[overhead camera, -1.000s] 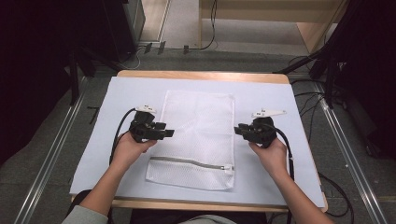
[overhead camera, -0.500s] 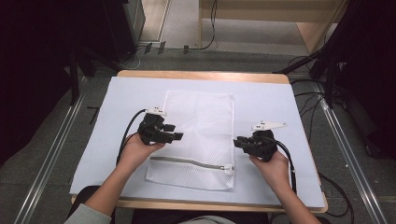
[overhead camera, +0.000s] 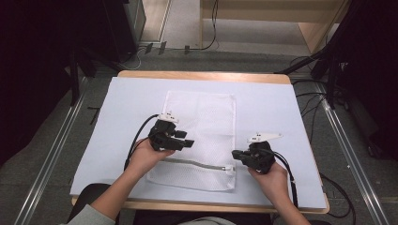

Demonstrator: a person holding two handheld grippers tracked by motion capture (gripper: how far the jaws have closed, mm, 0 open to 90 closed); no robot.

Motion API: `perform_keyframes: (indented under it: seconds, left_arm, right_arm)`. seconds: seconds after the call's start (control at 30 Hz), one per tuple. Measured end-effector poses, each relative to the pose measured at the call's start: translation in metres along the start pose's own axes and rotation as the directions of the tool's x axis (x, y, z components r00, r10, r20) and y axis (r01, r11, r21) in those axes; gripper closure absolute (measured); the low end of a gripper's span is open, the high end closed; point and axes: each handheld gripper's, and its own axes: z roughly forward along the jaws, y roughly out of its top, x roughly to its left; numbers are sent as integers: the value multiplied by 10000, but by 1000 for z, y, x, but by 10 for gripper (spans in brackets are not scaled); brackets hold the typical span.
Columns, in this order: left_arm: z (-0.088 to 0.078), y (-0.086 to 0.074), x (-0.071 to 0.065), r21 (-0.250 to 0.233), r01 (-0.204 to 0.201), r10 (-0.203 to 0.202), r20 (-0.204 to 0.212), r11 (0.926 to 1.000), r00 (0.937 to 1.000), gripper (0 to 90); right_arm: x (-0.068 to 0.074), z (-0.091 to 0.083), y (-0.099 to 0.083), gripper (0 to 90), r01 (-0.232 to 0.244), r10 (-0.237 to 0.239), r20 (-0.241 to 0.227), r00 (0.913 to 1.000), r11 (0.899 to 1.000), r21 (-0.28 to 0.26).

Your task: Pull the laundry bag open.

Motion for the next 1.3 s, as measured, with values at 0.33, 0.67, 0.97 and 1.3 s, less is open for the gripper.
perform_keyframes:
  seconds: [0.33,0.67,0.97,1.3]
  left_arm:
    - [14,0,-16,117,-176,170,537,9998,9984,733]
    - [36,-9,-32,858,-500,383,1328,9951,9904,900]
    - [46,-15,-38,972,-550,417,1337,9937,9901,894]
    - [54,-16,-43,1061,-691,531,1472,9920,9877,879]
  right_arm:
    - [4,6,-11,900,-103,112,-118,9999,9970,763]
    - [5,13,-14,900,20,24,-338,9994,9916,1294]
    - [8,12,-14,900,98,-30,-514,9987,9914,1309]
    - [11,13,-14,900,185,-126,-432,9990,9900,1399]
